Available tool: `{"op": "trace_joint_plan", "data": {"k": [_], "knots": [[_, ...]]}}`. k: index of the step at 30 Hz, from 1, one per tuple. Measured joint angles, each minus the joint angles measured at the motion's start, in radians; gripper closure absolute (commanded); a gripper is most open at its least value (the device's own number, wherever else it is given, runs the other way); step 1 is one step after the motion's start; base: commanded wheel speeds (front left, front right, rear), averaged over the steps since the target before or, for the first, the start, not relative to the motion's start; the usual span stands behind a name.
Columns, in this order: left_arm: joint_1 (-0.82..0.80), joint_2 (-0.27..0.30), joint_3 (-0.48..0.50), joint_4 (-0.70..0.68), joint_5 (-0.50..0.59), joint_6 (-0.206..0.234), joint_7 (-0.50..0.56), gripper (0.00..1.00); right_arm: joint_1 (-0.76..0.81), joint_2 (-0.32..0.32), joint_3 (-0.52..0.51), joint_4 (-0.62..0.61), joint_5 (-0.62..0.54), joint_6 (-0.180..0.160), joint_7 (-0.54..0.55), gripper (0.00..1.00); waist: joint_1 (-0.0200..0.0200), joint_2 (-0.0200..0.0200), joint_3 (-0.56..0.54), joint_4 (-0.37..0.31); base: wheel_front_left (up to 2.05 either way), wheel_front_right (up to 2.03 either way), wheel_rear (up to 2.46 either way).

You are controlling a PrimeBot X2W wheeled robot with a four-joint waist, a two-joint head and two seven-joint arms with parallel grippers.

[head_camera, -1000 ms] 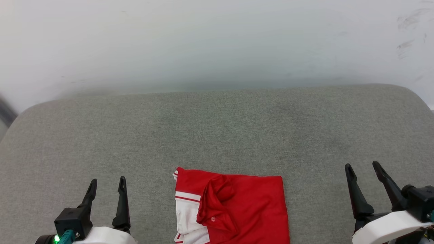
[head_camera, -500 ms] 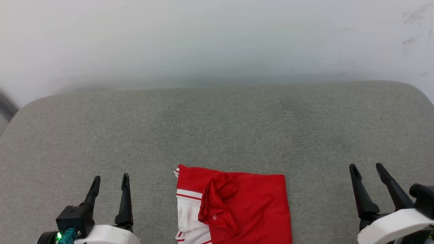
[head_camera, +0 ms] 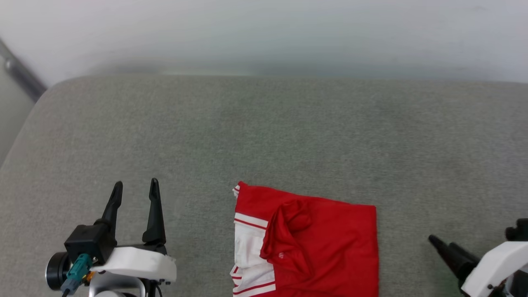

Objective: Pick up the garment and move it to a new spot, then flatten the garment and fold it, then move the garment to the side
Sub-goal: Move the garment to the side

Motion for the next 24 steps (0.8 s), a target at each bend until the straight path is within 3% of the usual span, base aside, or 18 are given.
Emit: {"op": "trace_joint_plan", "data": {"k": [6, 13, 14, 15, 21, 24], "knots": [[-0.036, -0.035, 0.017, 0.017, 0.025, -0.027, 0.000, 0.00, -0.050, 0.036, 0.072, 0.103, 0.148, 0.000, 0.108, 0.00, 0.0000, 0.0000, 0.059, 0.051, 0.00, 0.00, 0.00], [-0.050, -0.071, 0.046, 0.042, 0.050, -0.062, 0.000, 0.00, -0.089, 0.049, 0.147, 0.134, 0.284, 0.001, 0.180, 0.00, 0.0000, 0.0000, 0.107, 0.096, 0.00, 0.00, 0.00], [-0.050, -0.076, 0.049, 0.045, 0.052, -0.067, 0.000, 0.00, -0.093, 0.045, 0.159, 0.136, 0.287, 0.001, 0.182, 0.54, 0.0000, 0.0000, 0.110, 0.100, 0.00, 0.00, 0.00], [-0.050, -0.080, 0.051, 0.049, 0.056, -0.070, 0.000, 0.00, -0.097, 0.044, 0.167, 0.137, 0.297, 0.001, 0.186, 0.98, 0.0000, 0.0000, 0.110, 0.102, 0.00, 0.00, 0.00], [-0.045, -0.091, 0.073, 0.064, 0.070, -0.087, 0.000, 0.00, -0.105, 0.032, 0.227, 0.111, 0.317, 0.000, 0.166, 1.00, 0.0000, 0.0000, 0.093, 0.094, 0.00, 0.00, 0.00], [-0.032, -0.091, 0.078, 0.069, 0.077, -0.091, 0.000, 0.00, -0.135, -0.008, 0.275, 0.052, 0.290, 0.000, 0.153, 1.00, 0.0000, 0.0000, 0.076, 0.078, 0.00, 0.00, 0.00]]}}
